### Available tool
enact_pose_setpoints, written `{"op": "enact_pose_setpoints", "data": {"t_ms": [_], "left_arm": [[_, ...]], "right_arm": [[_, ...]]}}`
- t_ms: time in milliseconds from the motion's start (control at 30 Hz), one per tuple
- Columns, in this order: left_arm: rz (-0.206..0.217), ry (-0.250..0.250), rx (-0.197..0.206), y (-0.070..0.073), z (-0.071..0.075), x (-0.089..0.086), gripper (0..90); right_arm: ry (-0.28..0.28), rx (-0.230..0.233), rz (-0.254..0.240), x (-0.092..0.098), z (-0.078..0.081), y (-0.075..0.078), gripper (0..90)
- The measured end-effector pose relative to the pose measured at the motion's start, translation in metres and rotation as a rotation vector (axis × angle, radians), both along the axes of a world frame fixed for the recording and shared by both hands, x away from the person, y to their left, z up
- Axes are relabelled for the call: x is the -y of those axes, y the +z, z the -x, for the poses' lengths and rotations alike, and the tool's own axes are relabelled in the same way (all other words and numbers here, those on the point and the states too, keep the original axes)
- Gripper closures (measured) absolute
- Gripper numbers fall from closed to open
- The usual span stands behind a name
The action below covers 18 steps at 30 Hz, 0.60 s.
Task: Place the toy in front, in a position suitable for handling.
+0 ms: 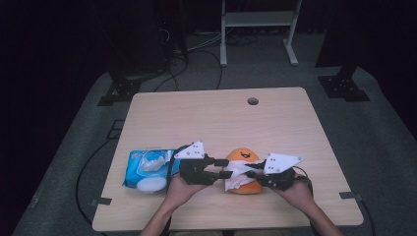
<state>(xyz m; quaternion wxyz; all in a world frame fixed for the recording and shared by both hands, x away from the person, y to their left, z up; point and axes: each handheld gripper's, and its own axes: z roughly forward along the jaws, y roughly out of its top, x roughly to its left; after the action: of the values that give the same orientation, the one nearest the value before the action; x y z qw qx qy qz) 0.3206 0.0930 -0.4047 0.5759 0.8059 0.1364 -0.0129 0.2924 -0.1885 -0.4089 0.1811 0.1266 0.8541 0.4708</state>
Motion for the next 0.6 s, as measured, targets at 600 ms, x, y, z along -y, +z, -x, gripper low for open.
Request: {"op": "enact_pose_setpoints", "data": {"t_ms": [600], "left_arm": [[-0.079,-0.01,0.005,-0.022,-0.001,0.015,43.4]], "right_arm": [[-0.029,-0.169,-0.058,0.032,-0.009,-0.018,83.2]]}}
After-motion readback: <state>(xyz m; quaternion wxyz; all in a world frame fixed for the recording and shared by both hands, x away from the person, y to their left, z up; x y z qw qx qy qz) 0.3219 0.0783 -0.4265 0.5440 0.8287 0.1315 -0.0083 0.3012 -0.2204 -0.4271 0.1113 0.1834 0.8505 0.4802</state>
